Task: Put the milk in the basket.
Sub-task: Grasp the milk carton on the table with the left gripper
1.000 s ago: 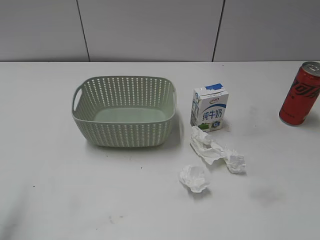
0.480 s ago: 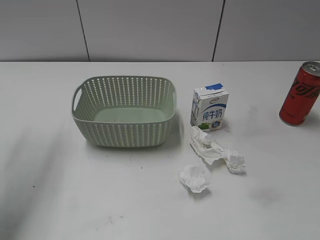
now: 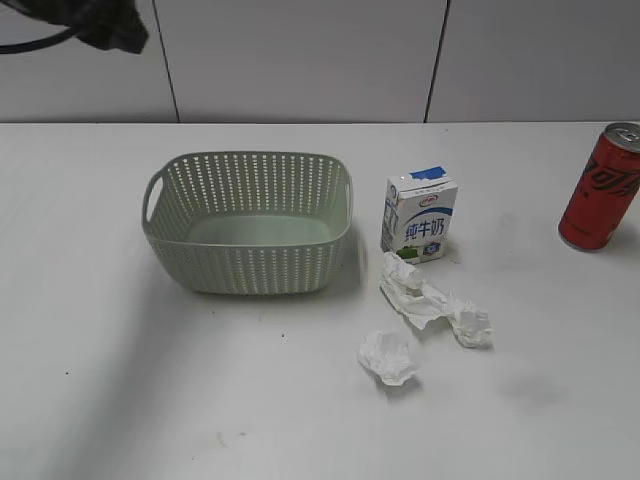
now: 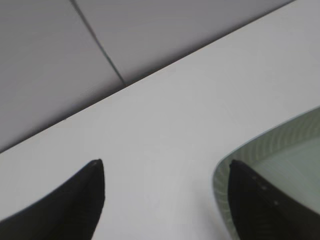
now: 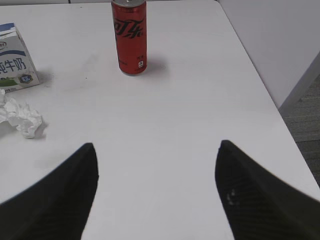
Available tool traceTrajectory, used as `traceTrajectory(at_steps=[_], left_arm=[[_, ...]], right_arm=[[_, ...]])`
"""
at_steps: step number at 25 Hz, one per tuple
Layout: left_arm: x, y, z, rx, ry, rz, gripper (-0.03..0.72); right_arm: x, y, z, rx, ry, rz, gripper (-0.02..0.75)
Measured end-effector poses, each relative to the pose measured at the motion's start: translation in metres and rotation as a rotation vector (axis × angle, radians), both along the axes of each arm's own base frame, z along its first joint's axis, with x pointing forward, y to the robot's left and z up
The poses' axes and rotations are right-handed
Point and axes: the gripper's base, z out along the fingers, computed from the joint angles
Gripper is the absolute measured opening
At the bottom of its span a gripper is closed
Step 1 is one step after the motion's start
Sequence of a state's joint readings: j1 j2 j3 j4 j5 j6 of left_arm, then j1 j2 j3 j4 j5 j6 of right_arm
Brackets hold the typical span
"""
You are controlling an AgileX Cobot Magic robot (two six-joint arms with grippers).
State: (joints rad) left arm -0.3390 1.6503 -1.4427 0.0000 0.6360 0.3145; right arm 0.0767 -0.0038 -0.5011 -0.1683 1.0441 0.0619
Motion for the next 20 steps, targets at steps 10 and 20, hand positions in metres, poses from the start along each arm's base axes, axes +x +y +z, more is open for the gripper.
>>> traceTrajectory(at_steps=[10, 20], left_arm=[[0.017, -0.117, -0.025, 0.106, 0.141, -0.361, 0.559], [-0.006, -0.220, -0.050, 0.035, 0.196, -0.798, 0.597]], right_arm=[[0.000, 0.000, 0.000, 0.000, 0.000, 0.000, 0.583], [0.000, 0.000, 0.000, 0.000, 0.000, 0.000, 0.583]])
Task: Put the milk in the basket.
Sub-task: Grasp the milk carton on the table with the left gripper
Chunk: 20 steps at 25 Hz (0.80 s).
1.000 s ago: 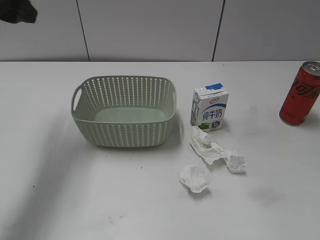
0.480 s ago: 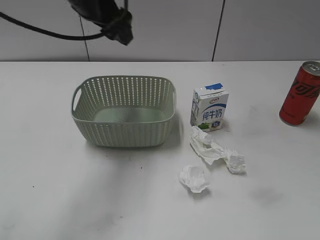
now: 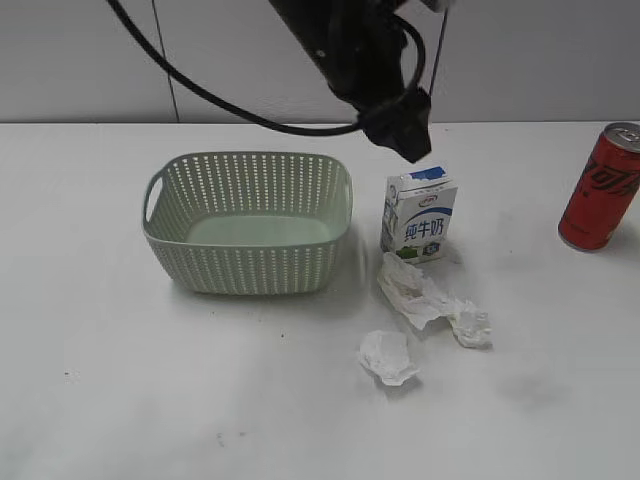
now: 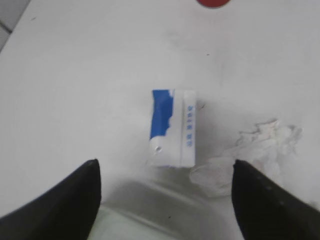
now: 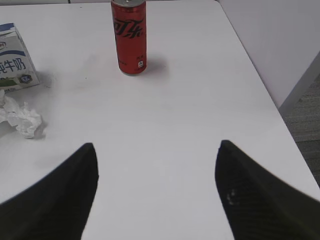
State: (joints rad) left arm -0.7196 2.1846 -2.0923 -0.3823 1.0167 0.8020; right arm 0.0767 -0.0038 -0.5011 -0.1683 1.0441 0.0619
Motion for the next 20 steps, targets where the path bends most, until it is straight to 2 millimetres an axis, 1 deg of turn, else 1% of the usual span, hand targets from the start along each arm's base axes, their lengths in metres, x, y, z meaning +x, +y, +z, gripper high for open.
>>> traceTrajectory(at_steps=[3, 5, 9, 15, 18, 19, 20], left_arm=[[-0.004, -0.019, -0.019, 0.007, 0.003, -0.066, 0.603], [-0.002, -0.026, -0.035, 0.011, 0.002, -0.082, 0.605], [0.005, -0.034, -0.059, 0.013, -0.024, -0.089, 0.605], [0.015, -0.038, -0.091, 0.030, -0.031, -0.068, 0.598], [0.017, -0.039, -0.097, 0.037, -0.029, -0.067, 0.557], [0.017, -0.039, -0.097, 0.037, -0.029, -0.065, 0.524], [0.017, -0.039, -0.097, 0.036, -0.031, -0.065, 0.473]], right_arm=[[0.000, 0.000, 0.000, 0.000, 0.000, 0.000, 0.583], [0.000, 0.000, 0.000, 0.000, 0.000, 0.000, 0.583], [0.000, 0.000, 0.000, 0.000, 0.000, 0.000, 0.583], [0.000, 0.000, 0.000, 0.000, 0.000, 0.000, 0.583], [0.000, 0.000, 0.000, 0.000, 0.000, 0.000, 0.583], [0.000, 0.000, 0.000, 0.000, 0.000, 0.000, 0.583], [0.000, 0.000, 0.000, 0.000, 0.000, 0.000, 0.583]])
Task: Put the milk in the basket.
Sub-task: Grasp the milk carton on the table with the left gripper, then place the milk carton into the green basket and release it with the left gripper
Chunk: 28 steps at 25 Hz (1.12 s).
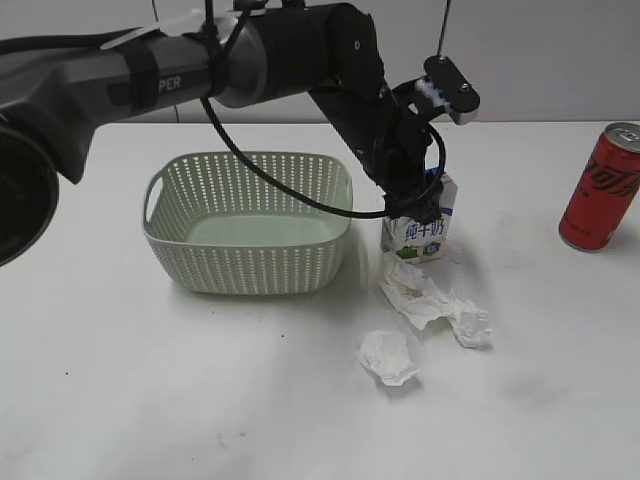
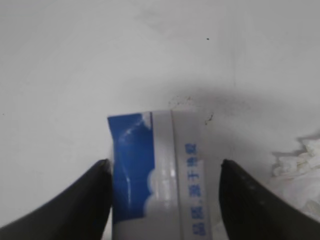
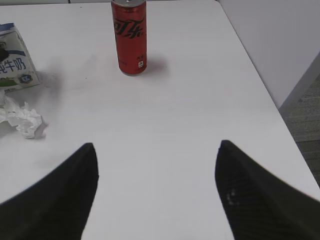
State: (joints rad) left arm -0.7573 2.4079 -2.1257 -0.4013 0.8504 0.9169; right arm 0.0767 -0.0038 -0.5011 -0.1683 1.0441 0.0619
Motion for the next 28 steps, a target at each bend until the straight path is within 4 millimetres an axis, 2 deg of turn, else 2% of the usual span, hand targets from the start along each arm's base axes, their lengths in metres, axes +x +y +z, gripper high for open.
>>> traceTrajectory(at_steps=[2, 3, 6, 8, 11, 12, 14, 16, 17, 19, 20, 22, 25, 28], left_arm=[[0.000, 0.000, 0.001, -0.003, -0.005, 0.001, 0.339], [0.001, 0.000, 0.001, -0.002, -0.004, 0.002, 0.309], [0.000, 0.002, 0.007, 0.005, -0.007, -0.006, 0.310], [-0.002, 0.006, 0.023, -0.002, -0.025, -0.010, 0.310], [-0.009, 0.016, 0.071, -0.041, -0.090, -0.012, 0.310], [-0.013, 0.022, 0.093, -0.062, -0.116, -0.006, 0.310], [-0.024, 0.038, 0.138, -0.086, -0.173, 0.013, 0.310], [-0.032, 0.057, 0.171, -0.069, -0.215, 0.069, 0.310], [-0.035, 0.068, 0.185, -0.063, -0.231, 0.103, 0.310], [-0.034, 0.092, 0.200, -0.070, -0.222, 0.177, 0.310], [-0.033, 0.104, 0.202, -0.077, -0.200, 0.210, 0.310], [-0.030, 0.128, 0.194, -0.081, -0.140, 0.272, 0.310], [-0.027, 0.160, 0.158, -0.051, -0.092, 0.366, 0.310], [-0.032, 0.180, 0.109, -0.021, -0.076, 0.434, 0.310]], right_arm=[[0.000, 0.000, 0.000, 0.000, 0.000, 0.000, 0.583], [0.000, 0.000, 0.000, 0.000, 0.000, 0.000, 0.583], [0.000, 0.000, 0.000, 0.000, 0.000, 0.000, 0.583], [0.000, 0.000, 0.000, 0.000, 0.000, 0.000, 0.583], [0.000, 0.000, 0.000, 0.000, 0.000, 0.000, 0.583], [0.000, 0.000, 0.000, 0.000, 0.000, 0.000, 0.583], [0.000, 0.000, 0.000, 0.000, 0.000, 0.000, 0.583], [0.000, 0.000, 0.000, 0.000, 0.000, 0.000, 0.583], [0.000, 0.000, 0.000, 0.000, 0.000, 0.000, 0.583], [0.000, 0.000, 0.000, 0.000, 0.000, 0.000, 0.583], [0.000, 0.000, 0.000, 0.000, 0.000, 0.000, 0.583], [0.000, 0.000, 0.000, 0.000, 0.000, 0.000, 0.583], [0.000, 0.000, 0.000, 0.000, 0.000, 0.000, 0.583], [0.000, 0.000, 0.000, 0.000, 0.000, 0.000, 0.583]])
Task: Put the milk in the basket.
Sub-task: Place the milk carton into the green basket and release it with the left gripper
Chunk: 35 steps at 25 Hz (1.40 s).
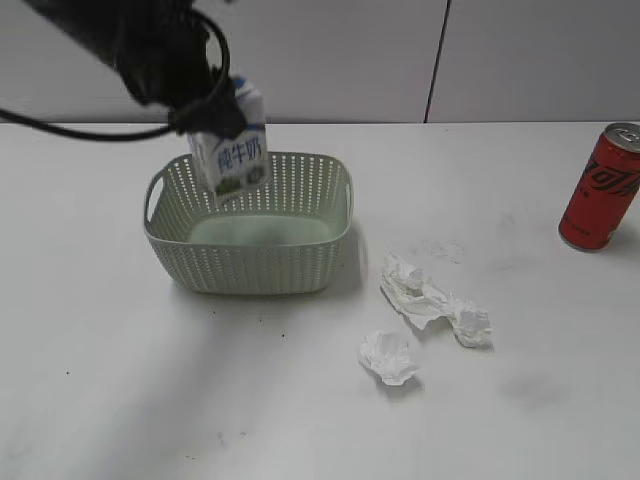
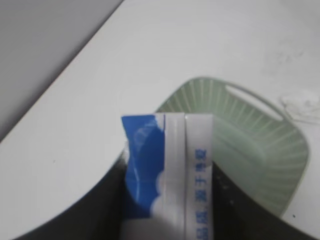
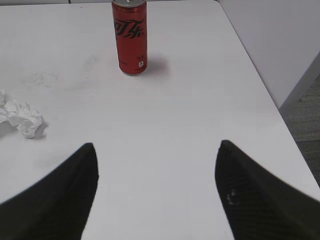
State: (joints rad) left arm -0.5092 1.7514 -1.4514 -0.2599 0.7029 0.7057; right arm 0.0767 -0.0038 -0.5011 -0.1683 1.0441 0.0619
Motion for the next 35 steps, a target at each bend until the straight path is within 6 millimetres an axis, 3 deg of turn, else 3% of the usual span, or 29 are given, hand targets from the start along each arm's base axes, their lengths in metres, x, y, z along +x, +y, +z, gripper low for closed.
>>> traceTrajectory(at_steps=[4, 9, 17, 19, 21, 23, 25, 29, 32, 35], left_arm=[[-0.007, 0.009, -0.060, 0.004, 0.014, 0.067, 0.310], [-0.002, 0.008, -0.106, -0.003, 0.038, 0.129, 0.310], [0.007, 0.005, -0.112, -0.043, 0.002, 0.172, 0.318], [0.006, 0.002, -0.106, -0.034, 0.045, 0.149, 0.426], [0.008, 0.000, -0.087, -0.046, 0.065, 0.129, 0.588], [0.013, 0.001, -0.057, -0.079, 0.075, 0.127, 0.644], [0.019, 0.007, -0.016, -0.132, 0.055, 0.145, 0.633], [0.029, 0.038, 0.050, -0.201, 0.086, 0.242, 0.597], [0.033, 0.074, 0.070, -0.185, 0.162, 0.371, 0.591], [0.033, 0.111, 0.067, -0.108, 0.278, 0.510, 0.590]], right_arm=[[0.000, 0.000, 0.000, 0.000, 0.000, 0.000, 0.583], [0.000, 0.000, 0.000, 0.000, 0.000, 0.000, 0.583], [0.000, 0.000, 0.000, 0.000, 0.000, 0.000, 0.583], [0.000, 0.000, 0.000, 0.000, 0.000, 0.000, 0.583], [0.000, 0.000, 0.000, 0.000, 0.000, 0.000, 0.583], [0.000, 0.000, 0.000, 0.000, 0.000, 0.000, 0.583], [0.000, 0.000, 0.000, 0.000, 0.000, 0.000, 0.583], [0.000, 0.000, 0.000, 0.000, 0.000, 0.000, 0.583], [0.000, 0.000, 0.000, 0.000, 0.000, 0.000, 0.583], [0.000, 0.000, 0.000, 0.000, 0.000, 0.000, 0.583]])
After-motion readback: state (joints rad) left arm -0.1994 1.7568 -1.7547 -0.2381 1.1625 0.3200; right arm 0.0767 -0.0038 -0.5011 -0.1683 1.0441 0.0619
